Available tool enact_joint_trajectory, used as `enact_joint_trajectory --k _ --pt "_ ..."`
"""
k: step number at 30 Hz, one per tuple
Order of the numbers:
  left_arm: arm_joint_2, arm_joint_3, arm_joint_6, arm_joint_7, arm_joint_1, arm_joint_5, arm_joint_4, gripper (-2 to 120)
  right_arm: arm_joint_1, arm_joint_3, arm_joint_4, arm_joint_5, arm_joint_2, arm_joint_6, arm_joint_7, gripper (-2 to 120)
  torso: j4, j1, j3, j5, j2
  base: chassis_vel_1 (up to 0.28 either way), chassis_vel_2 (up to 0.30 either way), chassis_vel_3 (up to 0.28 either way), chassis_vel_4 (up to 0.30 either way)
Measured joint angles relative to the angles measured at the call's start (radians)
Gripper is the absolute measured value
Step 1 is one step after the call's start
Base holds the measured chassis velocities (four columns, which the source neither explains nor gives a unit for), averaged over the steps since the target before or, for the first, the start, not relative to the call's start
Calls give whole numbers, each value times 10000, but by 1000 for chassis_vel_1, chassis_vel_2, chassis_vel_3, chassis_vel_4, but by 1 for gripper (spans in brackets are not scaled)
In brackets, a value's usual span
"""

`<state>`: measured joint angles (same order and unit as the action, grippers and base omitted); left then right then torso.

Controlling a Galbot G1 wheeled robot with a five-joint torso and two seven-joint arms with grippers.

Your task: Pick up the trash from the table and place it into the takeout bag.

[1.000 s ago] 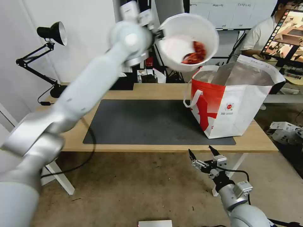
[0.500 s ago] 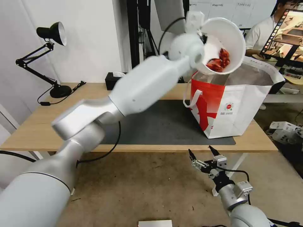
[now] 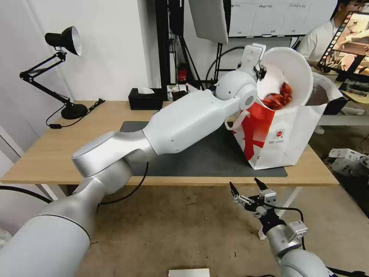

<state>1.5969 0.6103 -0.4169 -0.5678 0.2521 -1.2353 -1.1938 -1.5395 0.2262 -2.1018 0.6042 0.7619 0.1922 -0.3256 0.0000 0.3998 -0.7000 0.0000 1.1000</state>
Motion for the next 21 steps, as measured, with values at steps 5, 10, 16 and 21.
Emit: enact_joint_trajectory --k 5,10,16,21 --pt "-11 45 -320 -15 -116 -866 221 0 0 0 0 0 0 0 0 100 1 2 -1 0 0 0 0 0 0" --pt "-23 -41 -546 -27 -292 -1080 284 4 0 0 0 0 0 0 0 100 1 1 0 0 0 0 0 0 0" --pt "-25 -210 -807 -26 -414 -1445 163 29 0 1 0 0 0 0 0 100 0 1 0 0 0 0 0 0 0" --pt "-34 -403 -956 -173 -435 -1843 -17 44 0 0 0 0 0 0 0 100 0 1 0 0 0 0 0 0 0"
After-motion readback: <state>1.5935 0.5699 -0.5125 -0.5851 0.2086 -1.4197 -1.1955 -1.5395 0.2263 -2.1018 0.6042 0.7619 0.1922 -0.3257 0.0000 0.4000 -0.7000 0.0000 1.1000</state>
